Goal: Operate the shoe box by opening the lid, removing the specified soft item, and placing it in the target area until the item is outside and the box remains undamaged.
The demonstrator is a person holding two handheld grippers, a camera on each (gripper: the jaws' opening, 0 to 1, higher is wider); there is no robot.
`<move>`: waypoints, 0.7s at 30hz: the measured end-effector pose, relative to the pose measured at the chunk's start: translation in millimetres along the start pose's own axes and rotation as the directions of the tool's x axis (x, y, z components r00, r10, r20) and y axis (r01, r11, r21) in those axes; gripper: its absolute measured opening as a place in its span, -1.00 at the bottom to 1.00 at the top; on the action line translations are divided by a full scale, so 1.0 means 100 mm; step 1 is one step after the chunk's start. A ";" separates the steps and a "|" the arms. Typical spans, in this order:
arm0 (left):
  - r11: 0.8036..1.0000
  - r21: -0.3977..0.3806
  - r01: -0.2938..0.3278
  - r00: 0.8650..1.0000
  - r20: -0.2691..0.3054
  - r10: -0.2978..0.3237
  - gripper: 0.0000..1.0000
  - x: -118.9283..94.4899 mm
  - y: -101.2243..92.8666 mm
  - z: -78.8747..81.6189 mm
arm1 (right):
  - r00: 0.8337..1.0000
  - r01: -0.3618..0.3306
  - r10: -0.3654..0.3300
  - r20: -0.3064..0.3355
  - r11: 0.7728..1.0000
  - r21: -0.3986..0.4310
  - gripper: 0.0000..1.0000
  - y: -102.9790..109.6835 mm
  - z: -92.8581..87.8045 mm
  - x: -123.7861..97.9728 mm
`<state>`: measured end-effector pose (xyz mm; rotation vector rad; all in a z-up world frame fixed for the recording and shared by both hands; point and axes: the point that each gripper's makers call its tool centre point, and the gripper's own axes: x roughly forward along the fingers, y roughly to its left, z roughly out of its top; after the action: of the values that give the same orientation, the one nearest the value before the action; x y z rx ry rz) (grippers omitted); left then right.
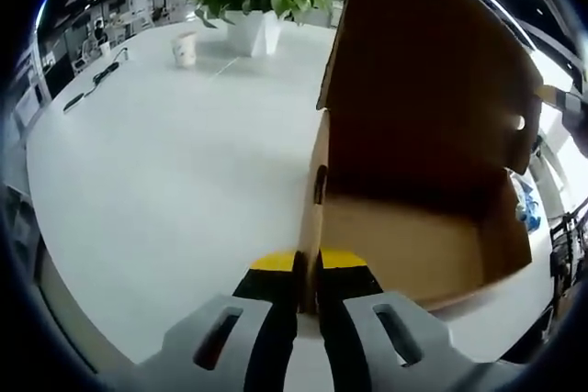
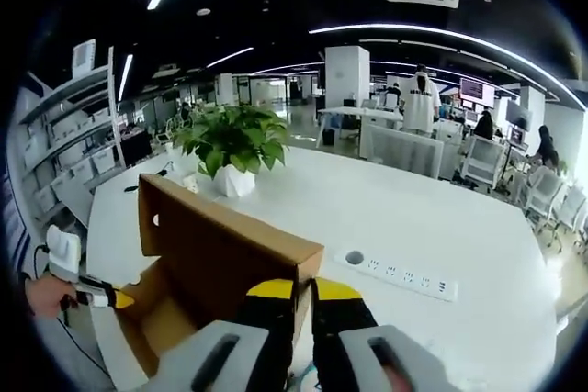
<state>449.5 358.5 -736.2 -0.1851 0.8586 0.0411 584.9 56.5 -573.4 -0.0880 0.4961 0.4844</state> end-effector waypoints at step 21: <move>1.000 -0.020 0.016 1.000 0.008 -0.016 -0.88 -0.02 -0.01 -0.02 | 0.987 0.117 -0.123 0.101 0.991 0.067 -1.00 0.26 -0.22 -0.48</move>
<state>447.3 357.4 -735.8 -0.2100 0.8490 0.0355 526.5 55.5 -568.7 -0.0331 0.3992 0.3537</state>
